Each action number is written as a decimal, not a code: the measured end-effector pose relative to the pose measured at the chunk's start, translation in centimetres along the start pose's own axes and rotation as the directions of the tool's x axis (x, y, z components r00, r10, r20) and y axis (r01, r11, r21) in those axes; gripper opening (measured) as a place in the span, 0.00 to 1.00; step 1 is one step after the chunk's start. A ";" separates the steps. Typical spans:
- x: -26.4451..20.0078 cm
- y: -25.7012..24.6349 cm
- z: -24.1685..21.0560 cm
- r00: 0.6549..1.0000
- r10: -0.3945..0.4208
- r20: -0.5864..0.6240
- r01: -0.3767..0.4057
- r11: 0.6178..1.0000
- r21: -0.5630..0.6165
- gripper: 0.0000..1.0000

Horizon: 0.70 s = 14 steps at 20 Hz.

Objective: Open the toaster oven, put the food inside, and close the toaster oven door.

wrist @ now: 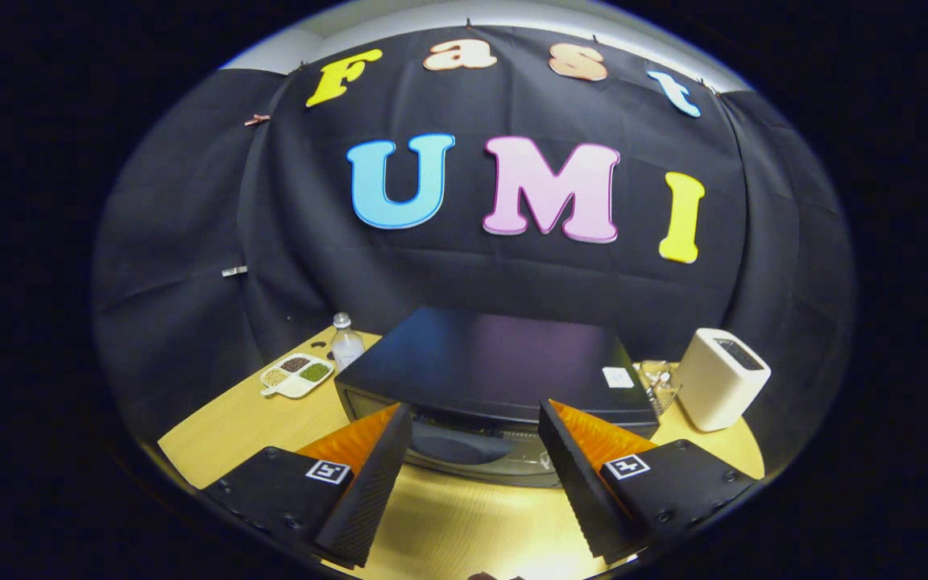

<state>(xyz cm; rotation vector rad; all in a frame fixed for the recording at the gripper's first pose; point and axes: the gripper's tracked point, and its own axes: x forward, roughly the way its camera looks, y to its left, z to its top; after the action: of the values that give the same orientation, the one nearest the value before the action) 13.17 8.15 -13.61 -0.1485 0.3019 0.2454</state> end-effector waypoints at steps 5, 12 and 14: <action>-5.1 -1.3 5.8 0.991 -0.019 0.132 0.018 1.000 0.009 0.99; -11.3 -4.4 7.3 0.977 -0.099 0.190 0.091 0.995 0.051 0.99; -12.7 -4.6 7.2 0.975 -0.106 0.196 0.095 0.993 0.066 0.99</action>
<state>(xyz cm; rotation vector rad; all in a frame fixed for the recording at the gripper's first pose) 4.55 2.33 -2.34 -0.0820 0.1010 0.1498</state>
